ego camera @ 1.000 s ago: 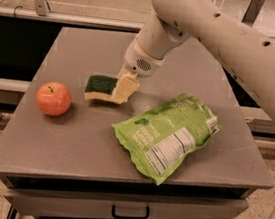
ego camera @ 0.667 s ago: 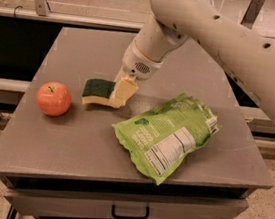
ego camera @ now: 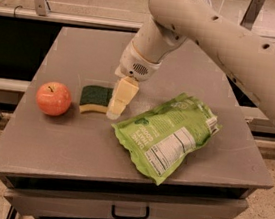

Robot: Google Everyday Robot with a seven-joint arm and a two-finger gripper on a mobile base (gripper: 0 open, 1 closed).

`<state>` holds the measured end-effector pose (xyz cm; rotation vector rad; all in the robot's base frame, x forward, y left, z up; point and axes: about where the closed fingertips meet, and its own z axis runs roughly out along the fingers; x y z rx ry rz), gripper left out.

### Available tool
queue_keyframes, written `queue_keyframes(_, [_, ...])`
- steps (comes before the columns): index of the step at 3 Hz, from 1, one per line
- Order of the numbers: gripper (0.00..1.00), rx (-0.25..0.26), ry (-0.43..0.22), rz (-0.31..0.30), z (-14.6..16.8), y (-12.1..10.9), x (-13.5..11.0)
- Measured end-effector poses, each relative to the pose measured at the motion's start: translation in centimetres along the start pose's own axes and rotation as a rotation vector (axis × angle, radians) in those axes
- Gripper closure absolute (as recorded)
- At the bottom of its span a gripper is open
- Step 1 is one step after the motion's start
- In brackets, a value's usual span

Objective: Move sponge near apple

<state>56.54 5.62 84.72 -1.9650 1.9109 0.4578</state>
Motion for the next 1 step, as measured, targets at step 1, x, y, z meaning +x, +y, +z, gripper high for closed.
queue_keyframes(1, [0.0, 0.0, 0.0, 0.0, 0.01, 0.0, 0.0])
